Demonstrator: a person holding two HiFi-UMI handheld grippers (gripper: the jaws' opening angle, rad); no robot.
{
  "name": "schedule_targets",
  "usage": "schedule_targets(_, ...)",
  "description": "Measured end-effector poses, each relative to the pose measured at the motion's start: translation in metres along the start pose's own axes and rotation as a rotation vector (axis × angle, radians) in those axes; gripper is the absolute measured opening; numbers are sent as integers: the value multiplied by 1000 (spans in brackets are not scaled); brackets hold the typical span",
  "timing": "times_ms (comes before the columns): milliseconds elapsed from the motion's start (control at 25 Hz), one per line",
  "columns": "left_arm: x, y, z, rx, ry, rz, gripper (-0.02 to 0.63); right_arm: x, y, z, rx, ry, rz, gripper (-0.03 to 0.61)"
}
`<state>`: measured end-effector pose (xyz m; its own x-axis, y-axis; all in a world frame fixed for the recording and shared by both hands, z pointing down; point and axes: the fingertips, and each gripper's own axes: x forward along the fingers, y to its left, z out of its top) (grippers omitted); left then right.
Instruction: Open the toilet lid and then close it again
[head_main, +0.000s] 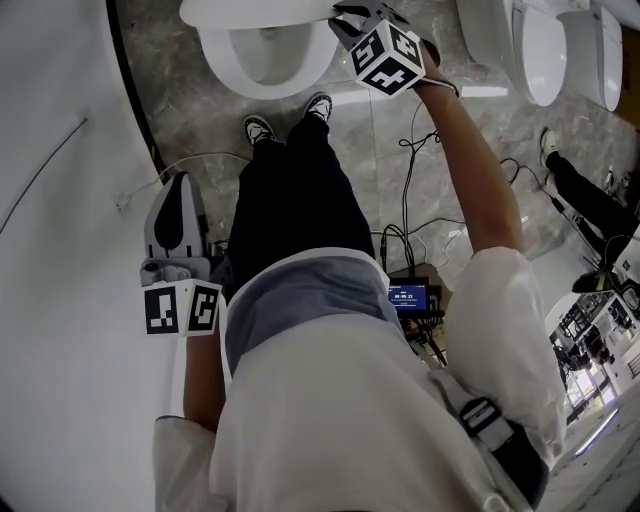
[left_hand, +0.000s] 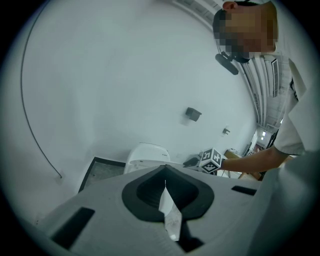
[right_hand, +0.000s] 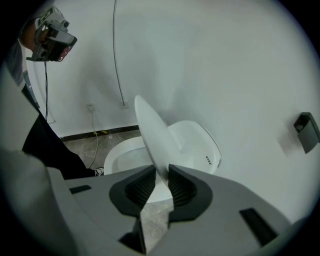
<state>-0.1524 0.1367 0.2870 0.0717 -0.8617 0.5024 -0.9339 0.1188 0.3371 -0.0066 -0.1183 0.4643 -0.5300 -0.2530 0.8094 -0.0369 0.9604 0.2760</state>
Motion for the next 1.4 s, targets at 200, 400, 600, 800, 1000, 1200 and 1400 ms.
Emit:
schedule_targets(200,6,-1,-6,7,27,-6,8,4,15,-14,16,15,3,71)
schedule_targets(400,12,-2,-10,14,43,-16,8,10,30,-25,11,37,10,77)
schedule_targets(600,25,-1,-13,20,65,-23,8,21,39,-39,-2,59,28,87)
schedule_targets(800,28,-3,-18,25,84,-25,8,27,53,-50,-17,70,40,95)
schedule_targets(1000,29,-4,-31,27,107,-23,8,33,71,-62,-48,82,44,100)
schedule_targets(1200,30,-4,-37,24,121,-18,8,38,81,-69,-87,96,54,101)
schedule_targets(1400,28,-3,-44,20,135,-14,8,42,96,-75,-122,114,76,103)
